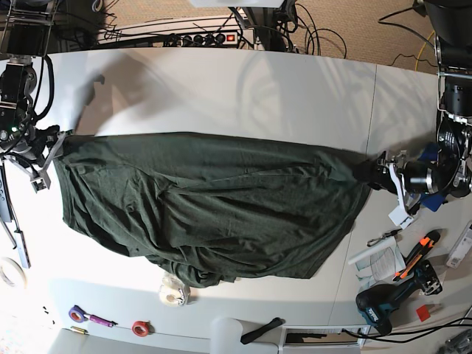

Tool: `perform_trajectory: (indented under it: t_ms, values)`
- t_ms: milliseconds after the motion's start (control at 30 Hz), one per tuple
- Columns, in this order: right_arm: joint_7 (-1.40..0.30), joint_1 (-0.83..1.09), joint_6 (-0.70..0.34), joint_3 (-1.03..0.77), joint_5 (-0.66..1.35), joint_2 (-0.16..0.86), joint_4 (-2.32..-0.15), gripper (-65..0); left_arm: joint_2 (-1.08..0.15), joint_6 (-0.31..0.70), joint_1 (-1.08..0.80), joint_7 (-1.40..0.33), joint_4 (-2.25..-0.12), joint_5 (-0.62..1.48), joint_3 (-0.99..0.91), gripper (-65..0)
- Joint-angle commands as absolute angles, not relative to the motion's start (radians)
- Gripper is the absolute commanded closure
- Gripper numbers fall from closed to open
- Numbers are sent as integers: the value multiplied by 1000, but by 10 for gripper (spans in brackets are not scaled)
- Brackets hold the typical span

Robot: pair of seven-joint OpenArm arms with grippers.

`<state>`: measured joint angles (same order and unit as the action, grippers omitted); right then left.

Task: Layout the t-shirt on the table in an organized manner, then fold the t-shirt properly
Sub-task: 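Open both grippers and release the spread shirt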

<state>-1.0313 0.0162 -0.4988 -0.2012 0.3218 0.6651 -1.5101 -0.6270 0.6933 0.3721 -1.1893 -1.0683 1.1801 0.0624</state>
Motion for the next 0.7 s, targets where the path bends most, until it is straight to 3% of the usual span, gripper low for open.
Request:
perform_trajectory:
  t_ms: [0,200,367,567,667]
  values:
    - [-1006,-2,-497,-212,297,696,-1523,-284,-658,698,400,-1177,-1082,1208,48,-324]
    - [-982,-54,-472,-230,108,698,-1524,-283,-769,698,484,-1177,-1131,1235,29,-324]
    - [-954,-126,-421,-271,105,698,-1524,-283,-858,698,594,-1151,-1144,1235,-72,-324]
    - [-873,-185,-405,-269,280,682,-1524,-283,-886,698,633,-1124,-1144,1235,-188,-324]
    - [-862,-231,-450,-266,308,604,-1524,-283,-880,698,625,-1126,-1143,1231,-192,-324]
